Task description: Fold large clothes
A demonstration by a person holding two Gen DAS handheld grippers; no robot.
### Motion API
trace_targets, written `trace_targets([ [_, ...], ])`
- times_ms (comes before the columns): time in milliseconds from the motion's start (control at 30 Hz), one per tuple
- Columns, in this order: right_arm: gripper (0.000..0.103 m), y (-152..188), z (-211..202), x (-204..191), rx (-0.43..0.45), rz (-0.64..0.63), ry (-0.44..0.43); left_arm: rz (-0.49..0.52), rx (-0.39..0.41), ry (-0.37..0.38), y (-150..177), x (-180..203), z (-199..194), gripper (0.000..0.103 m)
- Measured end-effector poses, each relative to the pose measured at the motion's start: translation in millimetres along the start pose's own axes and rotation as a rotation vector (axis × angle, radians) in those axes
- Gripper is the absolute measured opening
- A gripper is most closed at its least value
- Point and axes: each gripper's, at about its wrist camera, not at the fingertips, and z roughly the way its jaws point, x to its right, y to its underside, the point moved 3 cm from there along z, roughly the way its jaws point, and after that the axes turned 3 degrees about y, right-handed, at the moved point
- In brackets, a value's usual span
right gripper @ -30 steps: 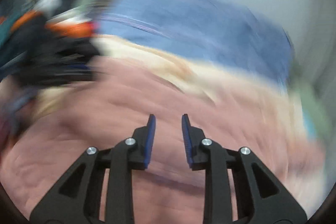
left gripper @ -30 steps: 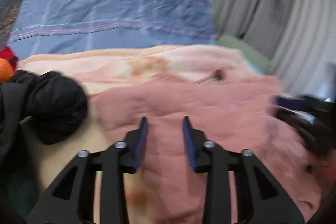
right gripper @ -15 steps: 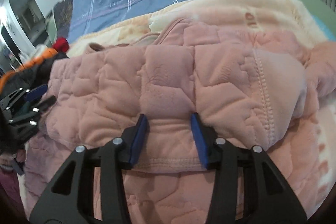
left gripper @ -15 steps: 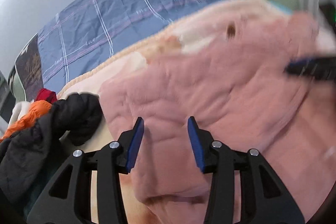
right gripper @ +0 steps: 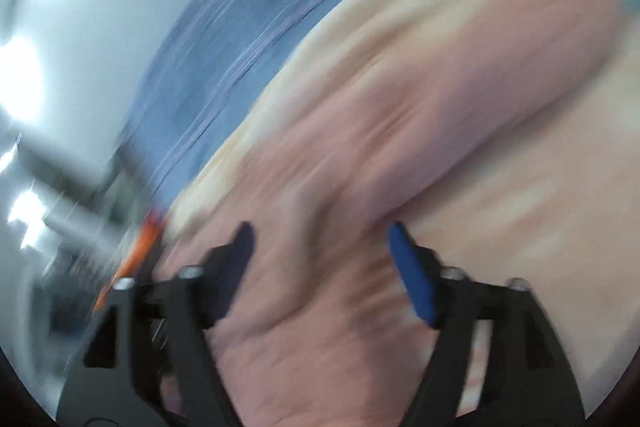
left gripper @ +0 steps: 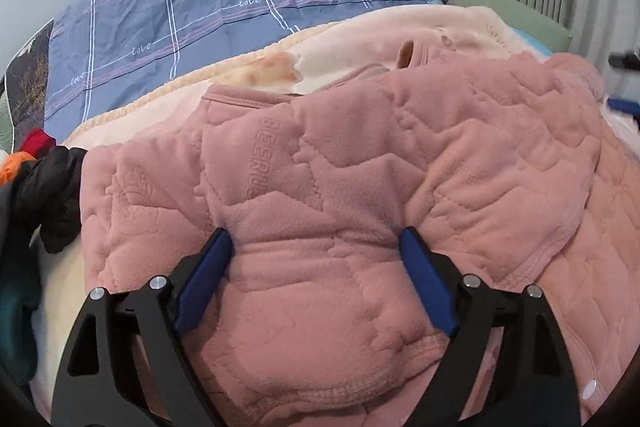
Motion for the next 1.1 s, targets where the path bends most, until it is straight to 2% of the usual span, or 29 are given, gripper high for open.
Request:
trace_targets([
  [67,0.081,-40.3,-17.0,46.7,0.106,0.109,0.113,0.014,0.004,-0.02,-0.7,2.4,2.3,0.087],
  [133,0.085,-74.6,-20.5,100.0,0.126,0.261,0.16,0.016,0.008,-0.022,-0.5,1.9,3.4,0.087],
  [233,0.088,-96.2,-8.0,153.7,0.106,0.481,0.132,0.013,0.009,-0.018,-0.1,5.9,2.5,0.087],
  [300,0.09,-101.7,0.4,170.4,0.126,0.569,0.119,0.013,0.01,-0.018,2.9,3.7,1.5,0.087],
  [333,0.095,-104.2,5.9,176.4,0.15,0.614,0.104,0.012,0.01,-0.017,3.1,3.6,1.4,0.087],
  [400,0.101,-108.5,13.2,176.9,0.179,0.652,0.092,0.012,0.011,-0.017,3.3,4.3,1.8,0.087],
  [467,0.101,-114.6,22.4,170.0,0.211,0.644,0.098,0.011,0.011,-0.016,3.5,3.9,1.9,0.087],
  [600,0.101,-127.1,40.3,165.5,0.172,0.557,0.204,0.011,0.011,-0.017,4.6,3.0,1.0,0.087],
  [633,0.086,-127.5,40.9,166.0,0.18,0.53,0.246,0.01,0.012,-0.017,4.7,2.7,0.8,0.087],
  [667,0.067,-128.9,41.5,167.4,0.187,0.506,0.282,0.01,0.012,-0.017,4.8,2.6,1.0,0.087],
  [700,0.024,-126.0,39.1,170.8,0.185,0.478,0.296,0.01,0.012,-0.017,5.1,2.3,1.0,0.087],
  [733,0.015,-123.1,37.4,179.1,0.176,0.5,0.23,0.009,0.014,-0.015,4.9,3.0,1.7,0.087],
  [833,0.012,-105.9,10.7,218.2,0.242,0.662,0.036,0.008,0.015,-0.013,5.2,4.1,-0.9,0.087],
  [900,0.01,-96.5,-7.7,238.6,0.274,0.677,0.007,0.005,0.018,-0.01,4.5,5.0,-2.2,0.087],
  [967,0.009,-85.8,-14.5,257.5,0.262,0.707,-0.065,0.003,0.02,-0.005,4.5,5.4,-2.7,0.087],
  [1000,0.01,-83.5,-14.8,258.9,0.26,0.719,-0.088,0.001,0.021,-0.002,5.1,4.4,-3.5,0.087],
  [1100,0.01,-88.0,-13.5,245.0,0.28,0.679,-0.047,0.0,0.022,-0.001,5.7,3.6,-4.0,0.087],
])
